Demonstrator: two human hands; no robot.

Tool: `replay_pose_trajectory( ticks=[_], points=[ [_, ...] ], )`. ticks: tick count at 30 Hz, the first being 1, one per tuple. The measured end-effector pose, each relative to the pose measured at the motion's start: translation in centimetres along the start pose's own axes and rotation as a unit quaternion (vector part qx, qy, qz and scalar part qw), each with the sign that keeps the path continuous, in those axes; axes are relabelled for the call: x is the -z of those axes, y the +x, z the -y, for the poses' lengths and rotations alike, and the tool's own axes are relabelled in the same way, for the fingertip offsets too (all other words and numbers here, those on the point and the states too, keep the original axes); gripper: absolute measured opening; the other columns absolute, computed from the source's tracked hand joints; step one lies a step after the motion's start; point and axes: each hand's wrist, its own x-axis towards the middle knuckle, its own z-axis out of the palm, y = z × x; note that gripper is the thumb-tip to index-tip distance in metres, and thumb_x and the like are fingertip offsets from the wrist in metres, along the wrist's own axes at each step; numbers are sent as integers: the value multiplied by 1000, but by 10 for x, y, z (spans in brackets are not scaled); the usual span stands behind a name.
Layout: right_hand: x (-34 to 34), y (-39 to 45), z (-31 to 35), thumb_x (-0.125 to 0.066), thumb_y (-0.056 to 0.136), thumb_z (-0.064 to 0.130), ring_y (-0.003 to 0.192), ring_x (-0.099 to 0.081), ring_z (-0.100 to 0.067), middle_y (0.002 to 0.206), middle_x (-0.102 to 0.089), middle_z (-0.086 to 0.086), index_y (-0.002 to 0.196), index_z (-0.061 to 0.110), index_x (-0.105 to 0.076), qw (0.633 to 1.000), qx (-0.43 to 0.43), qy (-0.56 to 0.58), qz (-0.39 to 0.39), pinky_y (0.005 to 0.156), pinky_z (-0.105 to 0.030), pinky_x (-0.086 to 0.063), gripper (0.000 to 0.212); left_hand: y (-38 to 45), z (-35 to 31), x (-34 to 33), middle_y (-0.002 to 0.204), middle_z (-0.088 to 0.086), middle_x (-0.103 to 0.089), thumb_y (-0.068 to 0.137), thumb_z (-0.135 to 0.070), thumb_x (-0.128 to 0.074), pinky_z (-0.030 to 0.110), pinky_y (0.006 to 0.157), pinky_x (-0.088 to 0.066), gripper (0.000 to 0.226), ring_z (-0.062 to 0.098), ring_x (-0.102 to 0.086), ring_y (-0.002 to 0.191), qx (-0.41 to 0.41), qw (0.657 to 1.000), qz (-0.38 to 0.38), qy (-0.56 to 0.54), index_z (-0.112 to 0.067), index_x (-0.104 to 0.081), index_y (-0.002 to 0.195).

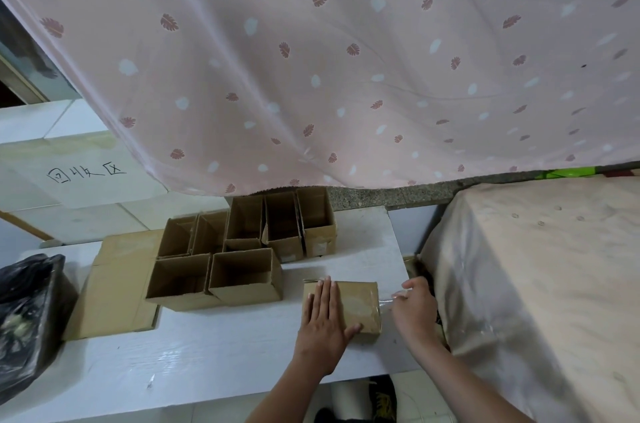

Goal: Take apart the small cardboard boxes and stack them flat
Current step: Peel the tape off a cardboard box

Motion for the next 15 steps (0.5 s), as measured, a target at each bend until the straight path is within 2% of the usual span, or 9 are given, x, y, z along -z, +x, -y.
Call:
replay_pose_trajectory(
  ticks=[1,3,4,6,7,9,12,13,15],
  points=[
    [0,0,0,-51,86,-9,83,-56,-29,90,-59,-10,97,11,-51,1000,0,-2,-3,67,-30,-37,22,0,-1,-1,158,18,-32,98,-68,-8,39,113,-11,91,35,-33,144,-2,1000,-11,9,2,-36,150],
    [0,0,-1,-49,85,-10,80,-52,-25,87,-57,-7,96,10,-51,1000,10,-11,-11,66,-29,-35,22,2,-1,-3,154,17,-40,99,-66,-10,40,112,-14,89,32,-40,141,1,1000,-27,6,2,-44,146],
    [0,0,-2,-49,85,-10,79,-51,-24,84,-56,-5,96,9,-52,1000,14,-16,-15,66,-29,-35,23,3,1,-3,158,18,-33,99,-67,-9,40,113,-12,90,32,-33,145,2,1000,-23,-3,2,-37,150],
    [-2,1,-3,-49,84,-11,79,-54,-26,82,-56,-3,98,7,-53,1000,9,-17,-18,67,-30,-36,24,6,5,-8,166,15,4,95,-73,-3,42,119,4,93,31,5,153,-11,1000,-14,-4,-3,2,157],
    [-3,2,-5,-49,84,-11,82,-57,-29,83,-57,-4,99,6,-54,1000,3,-14,-17,68,-30,-37,24,8,6,-11,164,12,21,92,-75,1,42,119,12,94,28,21,151,-19,1000,7,-5,-7,18,154],
    [-5,4,-7,-50,86,-10,89,-60,-34,91,-61,-12,103,3,-54,1000,-13,-2,-9,72,-34,-44,22,8,7,-14,160,8,33,87,-78,6,42,119,16,95,25,32,147,-22,1000,1,-4,-10,28,150],
    [-4,8,-6,-49,89,-12,91,-66,-42,100,-62,-23,107,4,-47,984,-110,133,40,80,-52,-57,24,4,5,-11,162,9,24,90,-77,2,41,119,14,95,28,26,149,-13,1000,4,-17,-9,20,153],
    [-4,10,-7,-46,89,-14,88,-67,-43,100,-61,-25,110,5,-45,970,-149,184,52,80,-54,-58,28,2,4,-9,164,10,15,93,-76,-2,40,119,10,94,30,18,151,-11,1000,-3,-16,-6,12,155],
    [-2,12,-8,-44,91,-14,81,-69,-42,97,-60,-24,114,6,-42,949,-198,239,63,80,-52,-59,31,-1,2,-5,164,15,-13,97,-71,-9,39,116,-3,92,33,-11,151,-5,1000,-20,-1,0,-16,156]
  ],
)
